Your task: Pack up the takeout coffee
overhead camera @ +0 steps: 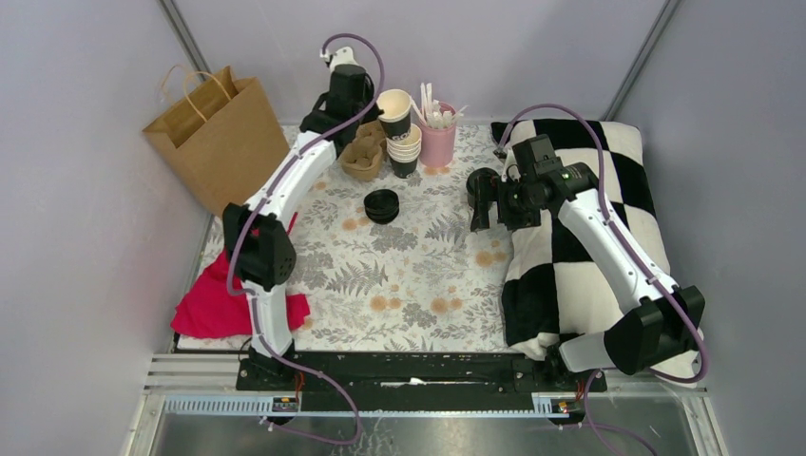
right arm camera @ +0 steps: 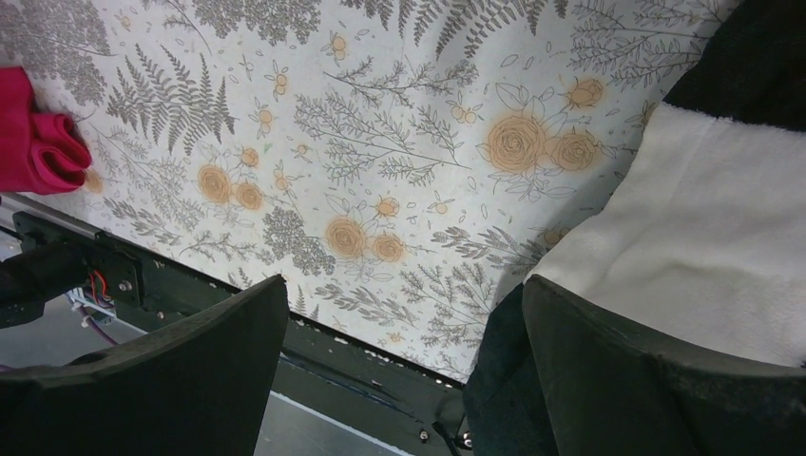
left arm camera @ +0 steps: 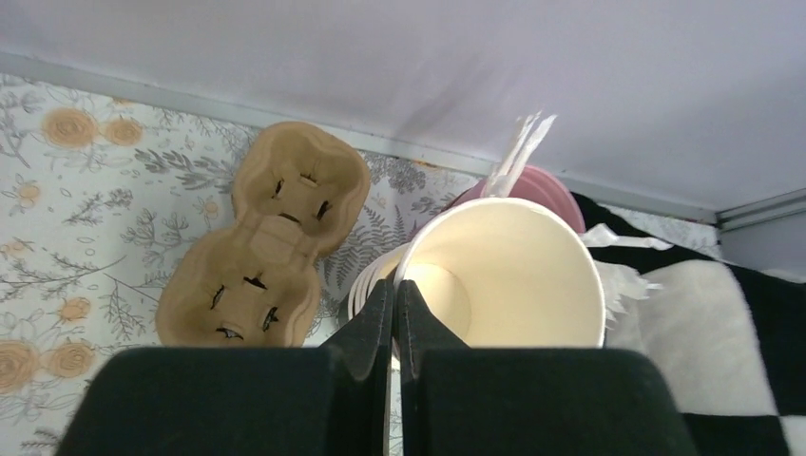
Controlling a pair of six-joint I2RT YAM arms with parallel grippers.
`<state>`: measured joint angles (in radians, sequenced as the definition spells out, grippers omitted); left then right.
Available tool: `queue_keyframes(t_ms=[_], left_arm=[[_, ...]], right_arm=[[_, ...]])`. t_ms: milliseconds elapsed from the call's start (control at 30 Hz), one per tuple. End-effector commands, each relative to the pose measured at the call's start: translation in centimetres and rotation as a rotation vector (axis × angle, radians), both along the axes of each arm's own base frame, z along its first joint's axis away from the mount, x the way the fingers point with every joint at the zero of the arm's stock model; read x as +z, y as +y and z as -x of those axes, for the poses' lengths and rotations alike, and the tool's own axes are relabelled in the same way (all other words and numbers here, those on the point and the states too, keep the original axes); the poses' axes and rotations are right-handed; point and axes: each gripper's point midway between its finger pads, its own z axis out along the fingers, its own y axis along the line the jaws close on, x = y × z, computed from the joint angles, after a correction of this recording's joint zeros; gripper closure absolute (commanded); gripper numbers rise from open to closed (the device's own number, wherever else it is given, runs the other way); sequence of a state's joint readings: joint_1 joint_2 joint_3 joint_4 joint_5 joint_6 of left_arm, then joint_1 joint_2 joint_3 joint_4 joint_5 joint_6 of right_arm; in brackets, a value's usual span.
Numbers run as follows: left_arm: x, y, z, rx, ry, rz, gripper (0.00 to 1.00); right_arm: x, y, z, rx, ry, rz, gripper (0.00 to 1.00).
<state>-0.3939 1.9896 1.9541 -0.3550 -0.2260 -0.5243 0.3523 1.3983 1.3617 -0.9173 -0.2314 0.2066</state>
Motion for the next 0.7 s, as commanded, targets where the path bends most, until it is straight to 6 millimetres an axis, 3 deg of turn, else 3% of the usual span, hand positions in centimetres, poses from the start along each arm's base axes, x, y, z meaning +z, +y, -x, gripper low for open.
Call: queue_keyframes(t_ms=[0,133,167,300,400,500,667], left_arm=[[9.2,0.9,2.9,-0.019,-0.149,0.046,1.00],[9.3,0.5,7.3,-0.117,-0.089,0.076,1.00],[7.4,0.2,8.9,-0.149,-0.038,0.078,1.00],[4.4,-2.2,16.4,-0.305,0.020,0.126,1.00],[1.0,-5.1,20.8,-0.425,0.067,0.143,1.00],[-2.9,-6.9,23.2,-0.496,0.112,0.097,1.00],[-7.0,-8.1,24.4,-0.558,0.132,0.098,1.00]], right_arm=[[2.6,0.8,-0.6,0.014,-0.058,-0.054,0.00],[3.0,0.8,-0.7,0.017,-0.072,-0.054,0.00],[3.0,0.7,-0.6,0.018,-0.073,-0.054,0.00],[2.6,0.7,-0.1,0.022,-0.065,-0.060,0.00],[2.4,1.0,0.2,0.021,-0.061,-0.082,0.00],[2.3,1.3,0.7,0.021,-0.050,-0.105,0.00],[2.1,1.4,1.6,0.012,-0.046,-0.135,0.00]])
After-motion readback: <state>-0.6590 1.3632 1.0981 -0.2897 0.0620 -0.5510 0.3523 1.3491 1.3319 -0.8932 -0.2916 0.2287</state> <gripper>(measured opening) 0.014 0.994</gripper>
